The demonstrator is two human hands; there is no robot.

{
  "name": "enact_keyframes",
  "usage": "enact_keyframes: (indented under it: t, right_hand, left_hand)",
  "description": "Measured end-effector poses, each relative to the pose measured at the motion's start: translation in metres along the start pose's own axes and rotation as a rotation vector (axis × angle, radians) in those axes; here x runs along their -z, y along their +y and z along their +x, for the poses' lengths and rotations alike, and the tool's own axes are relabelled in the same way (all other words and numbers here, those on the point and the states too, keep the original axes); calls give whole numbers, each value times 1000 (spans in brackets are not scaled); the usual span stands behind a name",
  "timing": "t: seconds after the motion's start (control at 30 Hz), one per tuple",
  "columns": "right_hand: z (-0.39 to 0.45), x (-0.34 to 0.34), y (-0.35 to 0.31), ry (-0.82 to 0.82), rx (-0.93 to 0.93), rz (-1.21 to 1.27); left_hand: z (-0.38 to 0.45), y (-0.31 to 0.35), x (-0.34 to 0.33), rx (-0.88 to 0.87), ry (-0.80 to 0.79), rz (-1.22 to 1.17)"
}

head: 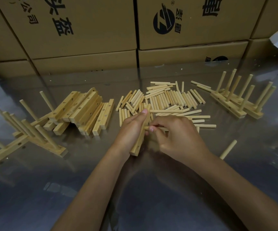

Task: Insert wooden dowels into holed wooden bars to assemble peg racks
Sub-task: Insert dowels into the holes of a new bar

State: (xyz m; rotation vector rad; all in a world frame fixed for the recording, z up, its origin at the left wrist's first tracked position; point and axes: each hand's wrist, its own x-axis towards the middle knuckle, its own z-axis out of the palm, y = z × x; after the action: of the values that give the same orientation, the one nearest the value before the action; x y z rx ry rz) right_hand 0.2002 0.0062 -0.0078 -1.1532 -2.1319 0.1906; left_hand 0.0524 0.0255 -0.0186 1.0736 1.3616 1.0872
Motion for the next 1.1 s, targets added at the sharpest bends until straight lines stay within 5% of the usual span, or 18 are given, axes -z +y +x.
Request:
enact_keyframes:
  t: [0.13, 0.33, 0.47, 0.6, 1.1]
  right_hand:
    - [1, 6, 0, 79, 41, -144]
    - [10, 28, 6, 440, -13, -78]
    - [7, 30, 21, -23, -180, -333]
    - [1, 10, 22, -358, -320, -213]
    - [1, 2, -8, -155, 83, 224]
  left_hand:
    - [4, -2, 3, 16, 31, -37]
    - [11, 2, 17, 135, 178, -197]
    - [12, 4, 22, 170, 232, -318]
    - [10, 5, 20, 188, 251, -336]
    - [9, 6, 21, 168, 222, -478]
